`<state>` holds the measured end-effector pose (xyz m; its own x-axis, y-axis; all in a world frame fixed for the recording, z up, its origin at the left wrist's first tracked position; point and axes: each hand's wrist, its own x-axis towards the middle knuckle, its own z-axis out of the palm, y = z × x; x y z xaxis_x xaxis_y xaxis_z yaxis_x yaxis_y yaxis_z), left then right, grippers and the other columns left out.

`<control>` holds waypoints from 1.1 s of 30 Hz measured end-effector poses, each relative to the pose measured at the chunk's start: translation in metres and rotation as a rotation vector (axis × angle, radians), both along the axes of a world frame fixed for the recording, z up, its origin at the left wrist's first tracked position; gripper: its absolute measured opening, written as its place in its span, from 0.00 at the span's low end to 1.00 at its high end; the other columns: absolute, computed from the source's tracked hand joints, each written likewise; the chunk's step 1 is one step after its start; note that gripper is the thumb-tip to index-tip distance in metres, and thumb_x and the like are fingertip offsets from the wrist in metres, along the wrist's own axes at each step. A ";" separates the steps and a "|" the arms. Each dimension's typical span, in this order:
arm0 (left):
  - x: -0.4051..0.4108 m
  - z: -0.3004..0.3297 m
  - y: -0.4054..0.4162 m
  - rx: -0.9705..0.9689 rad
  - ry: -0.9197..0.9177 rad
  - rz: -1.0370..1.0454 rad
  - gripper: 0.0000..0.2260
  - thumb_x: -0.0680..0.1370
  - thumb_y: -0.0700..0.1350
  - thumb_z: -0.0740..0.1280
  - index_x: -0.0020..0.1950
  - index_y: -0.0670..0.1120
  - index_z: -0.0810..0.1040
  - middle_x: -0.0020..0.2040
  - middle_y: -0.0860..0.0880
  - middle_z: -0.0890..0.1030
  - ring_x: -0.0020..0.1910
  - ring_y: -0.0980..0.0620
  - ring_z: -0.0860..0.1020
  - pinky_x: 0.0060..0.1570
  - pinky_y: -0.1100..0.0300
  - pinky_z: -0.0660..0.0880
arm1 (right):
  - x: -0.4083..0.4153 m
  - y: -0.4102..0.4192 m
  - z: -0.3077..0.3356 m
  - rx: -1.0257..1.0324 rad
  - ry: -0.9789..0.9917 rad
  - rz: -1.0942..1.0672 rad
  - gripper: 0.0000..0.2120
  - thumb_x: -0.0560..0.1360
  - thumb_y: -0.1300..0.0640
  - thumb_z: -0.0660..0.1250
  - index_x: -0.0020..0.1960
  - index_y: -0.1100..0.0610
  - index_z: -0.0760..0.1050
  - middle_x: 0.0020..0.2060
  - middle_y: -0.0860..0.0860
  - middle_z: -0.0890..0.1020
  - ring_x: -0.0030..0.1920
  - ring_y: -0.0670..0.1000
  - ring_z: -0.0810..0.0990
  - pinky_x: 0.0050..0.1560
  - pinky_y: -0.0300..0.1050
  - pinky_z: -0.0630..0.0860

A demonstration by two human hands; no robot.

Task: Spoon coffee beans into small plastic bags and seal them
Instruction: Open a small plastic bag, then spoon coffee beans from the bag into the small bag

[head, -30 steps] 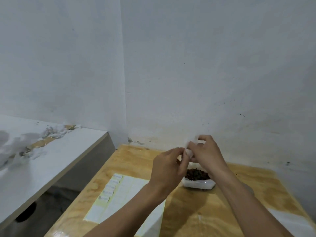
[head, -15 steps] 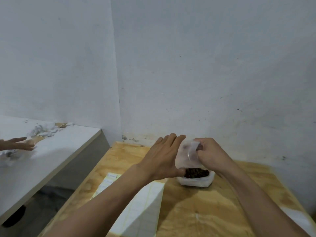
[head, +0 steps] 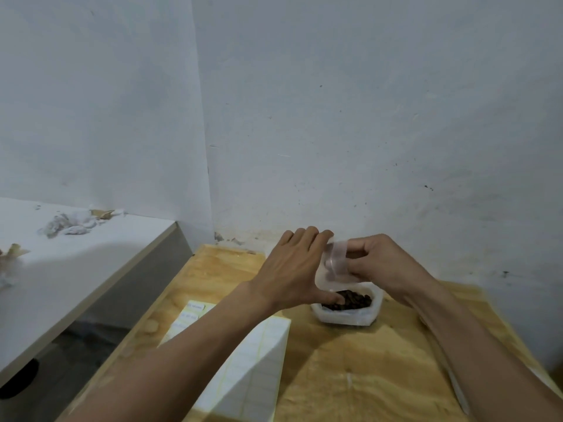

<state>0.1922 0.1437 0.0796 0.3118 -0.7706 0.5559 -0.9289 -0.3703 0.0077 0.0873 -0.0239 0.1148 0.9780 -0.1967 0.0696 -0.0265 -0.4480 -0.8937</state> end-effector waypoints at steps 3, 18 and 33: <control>-0.003 0.000 -0.003 0.013 0.050 0.014 0.41 0.69 0.72 0.71 0.70 0.44 0.71 0.56 0.49 0.75 0.52 0.48 0.72 0.56 0.54 0.67 | 0.000 -0.001 -0.002 0.131 0.025 0.038 0.09 0.69 0.53 0.80 0.49 0.52 0.89 0.47 0.53 0.90 0.49 0.52 0.89 0.47 0.38 0.84; -0.002 -0.013 -0.027 0.086 0.198 0.086 0.38 0.73 0.68 0.69 0.74 0.47 0.65 0.62 0.48 0.76 0.59 0.45 0.74 0.59 0.53 0.68 | -0.023 -0.022 -0.001 -0.235 -0.073 -0.350 0.05 0.76 0.56 0.73 0.43 0.50 0.87 0.37 0.43 0.87 0.39 0.41 0.86 0.35 0.34 0.81; -0.029 -0.021 -0.060 0.114 0.130 0.026 0.37 0.73 0.69 0.67 0.74 0.47 0.65 0.63 0.47 0.76 0.59 0.45 0.75 0.59 0.53 0.68 | -0.101 -0.062 -0.051 -0.727 0.731 -0.573 0.15 0.75 0.48 0.72 0.36 0.55 0.72 0.34 0.51 0.79 0.33 0.54 0.82 0.36 0.44 0.77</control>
<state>0.1629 0.0835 0.0585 0.3959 -0.8171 0.4190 -0.9129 -0.3995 0.0836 -0.0138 -0.0863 0.0642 0.6136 -0.7655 -0.1939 -0.7893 -0.6016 -0.1227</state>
